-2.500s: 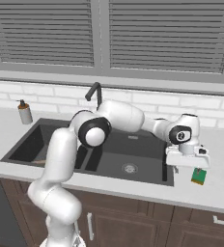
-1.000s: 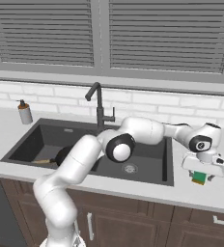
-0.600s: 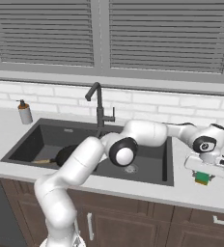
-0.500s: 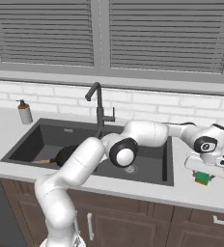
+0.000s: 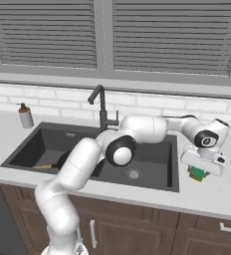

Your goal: Pick the pan and sponge and place them into the sink. Then turn on the water.

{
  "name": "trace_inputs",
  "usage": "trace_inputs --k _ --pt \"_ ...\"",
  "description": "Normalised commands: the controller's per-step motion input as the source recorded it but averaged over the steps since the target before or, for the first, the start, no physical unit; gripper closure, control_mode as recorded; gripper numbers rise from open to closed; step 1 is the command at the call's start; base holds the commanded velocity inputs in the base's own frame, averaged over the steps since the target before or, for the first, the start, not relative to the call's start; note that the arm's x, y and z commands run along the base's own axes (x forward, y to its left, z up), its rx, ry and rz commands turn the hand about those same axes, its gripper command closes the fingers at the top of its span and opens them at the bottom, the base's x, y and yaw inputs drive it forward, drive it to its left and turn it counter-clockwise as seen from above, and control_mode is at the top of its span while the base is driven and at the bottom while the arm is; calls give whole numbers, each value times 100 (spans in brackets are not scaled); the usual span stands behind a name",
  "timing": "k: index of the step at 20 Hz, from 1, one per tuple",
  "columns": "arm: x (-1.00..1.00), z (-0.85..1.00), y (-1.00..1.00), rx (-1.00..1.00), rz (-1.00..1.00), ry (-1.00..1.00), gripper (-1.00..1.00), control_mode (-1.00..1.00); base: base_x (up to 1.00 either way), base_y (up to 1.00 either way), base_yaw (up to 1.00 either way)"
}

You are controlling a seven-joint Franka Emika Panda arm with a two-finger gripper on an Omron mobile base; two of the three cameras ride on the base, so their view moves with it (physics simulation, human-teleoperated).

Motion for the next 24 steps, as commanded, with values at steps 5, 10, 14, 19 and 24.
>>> trace_inputs --k 5,10,14,19,24 --pt "-21 58 100 -14 0 0 100 -100 0 0 0" --pt "-44 67 100 -15 0 0 100 -100 0 0 0" --pt "-57 58 100 -12 0 0 100 -100 0 0 0" --pt "-39 57 100 -12 0 -1 100 -100 0 0 0" --pt "-16 50 100 -8 0 -5 100 -100 0 0 0"
